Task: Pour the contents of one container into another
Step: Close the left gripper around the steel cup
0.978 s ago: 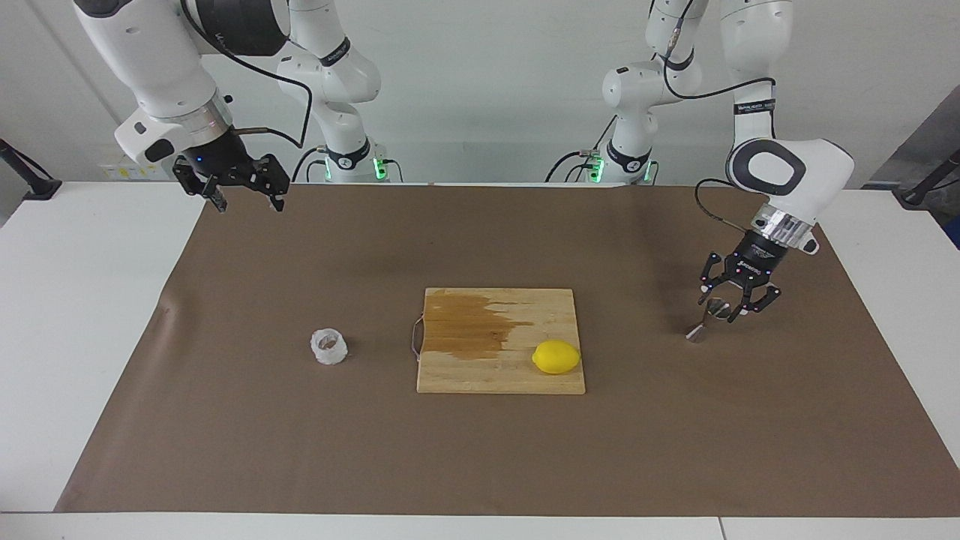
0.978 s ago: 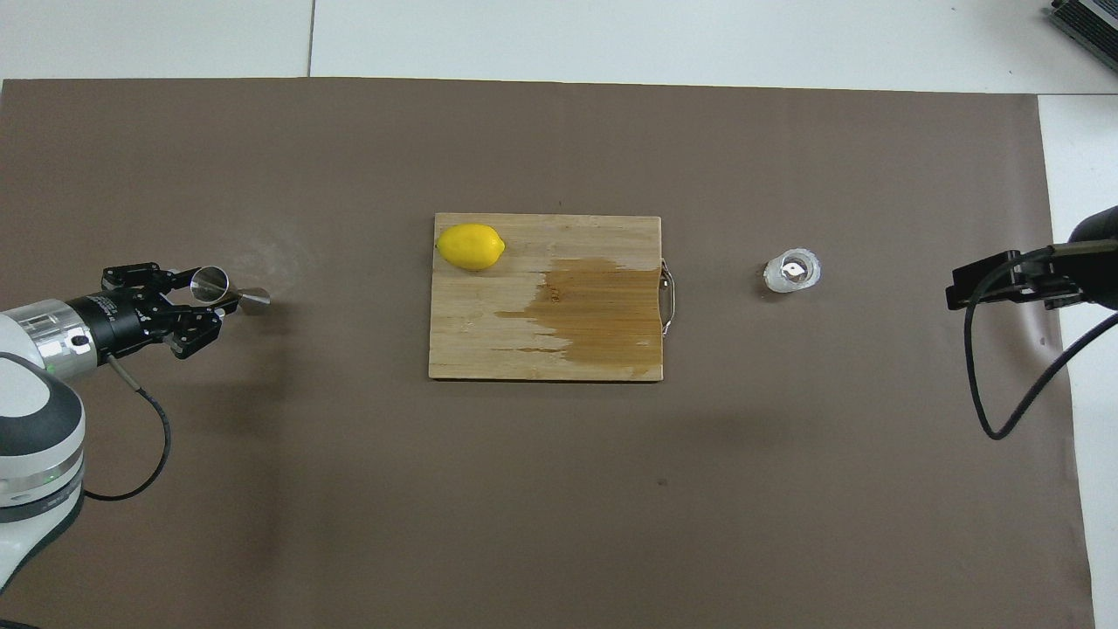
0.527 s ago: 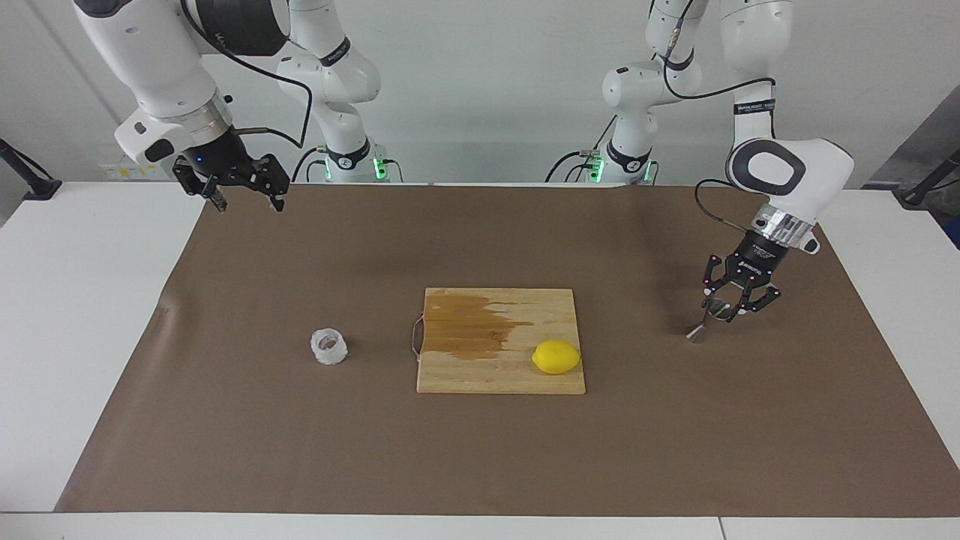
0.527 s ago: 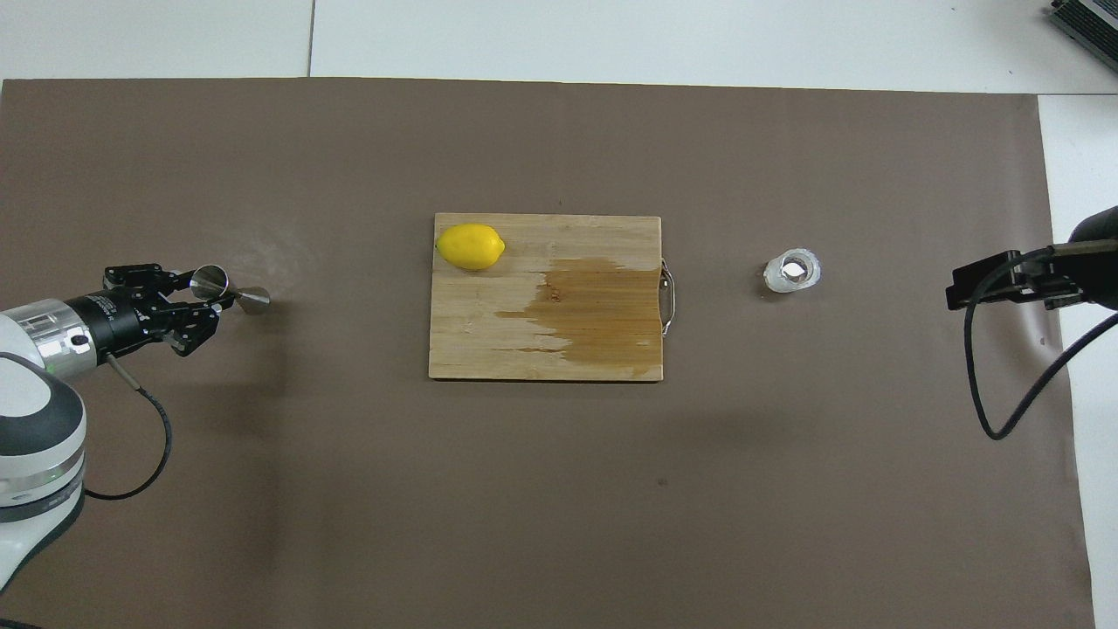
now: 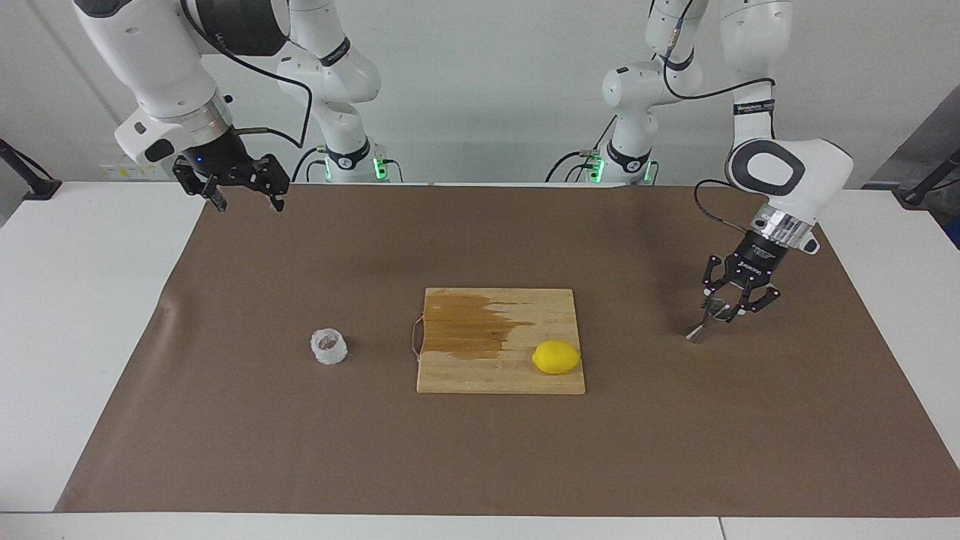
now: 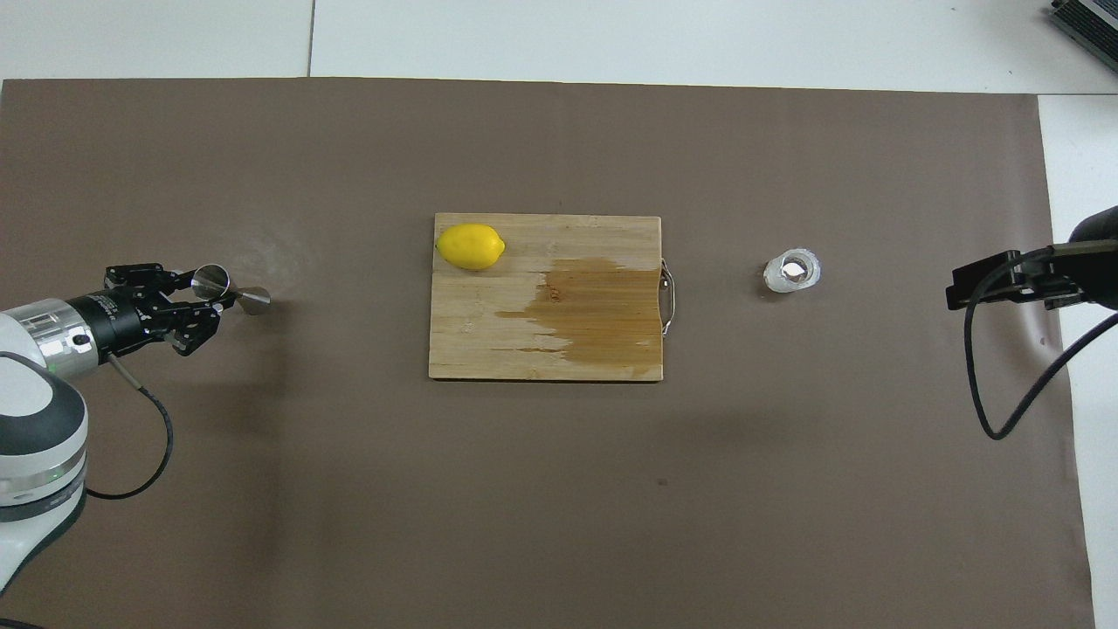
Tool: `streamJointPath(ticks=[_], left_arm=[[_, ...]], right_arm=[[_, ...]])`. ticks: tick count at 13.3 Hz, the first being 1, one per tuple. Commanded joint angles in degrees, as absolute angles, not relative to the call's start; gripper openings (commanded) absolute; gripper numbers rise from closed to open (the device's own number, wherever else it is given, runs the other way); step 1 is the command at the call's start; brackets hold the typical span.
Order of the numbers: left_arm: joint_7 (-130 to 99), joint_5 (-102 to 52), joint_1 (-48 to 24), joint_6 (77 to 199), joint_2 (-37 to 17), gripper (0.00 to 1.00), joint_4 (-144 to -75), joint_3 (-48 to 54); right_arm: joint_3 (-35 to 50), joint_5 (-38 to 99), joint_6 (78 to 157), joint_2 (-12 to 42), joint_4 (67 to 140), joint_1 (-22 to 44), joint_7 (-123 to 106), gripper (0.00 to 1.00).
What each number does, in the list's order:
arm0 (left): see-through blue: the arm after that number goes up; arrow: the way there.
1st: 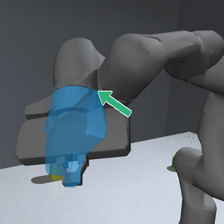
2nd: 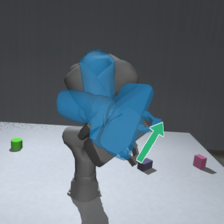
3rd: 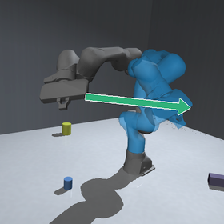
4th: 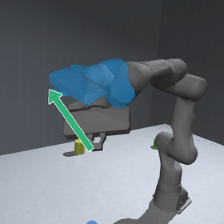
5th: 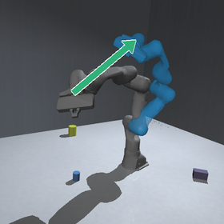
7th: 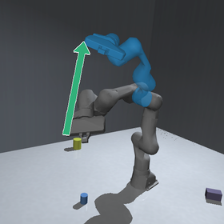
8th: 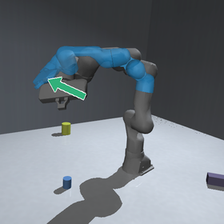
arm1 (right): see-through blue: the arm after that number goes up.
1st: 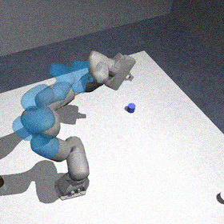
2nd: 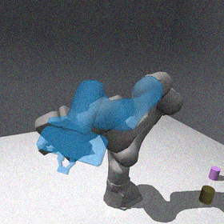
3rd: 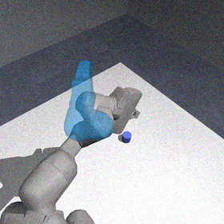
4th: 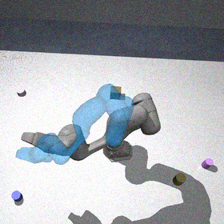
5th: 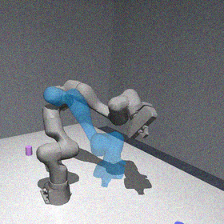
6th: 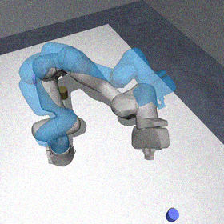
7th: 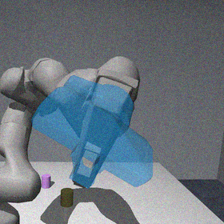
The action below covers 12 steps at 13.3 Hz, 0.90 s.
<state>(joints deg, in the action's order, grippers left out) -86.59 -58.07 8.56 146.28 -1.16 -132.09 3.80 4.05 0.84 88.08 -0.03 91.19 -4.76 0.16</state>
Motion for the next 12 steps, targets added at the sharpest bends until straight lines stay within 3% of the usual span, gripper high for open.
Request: streamJointPath(ticks=[1,12], left_arm=[[-86.40,-59.06,7.03,147.22,-1.67,0.03,-131.75,3.52],[-85.52,-59.06,7.82,145.47,-1.67,0.00,-131.14,3.52]], right_arm=[[4.39,1.85,87.36,-0.53,91.32,-5.62,-1.32,1.00],[4.39,1.85,87.36,-0.53,91.32,-5.62,-1.32,1.00]])
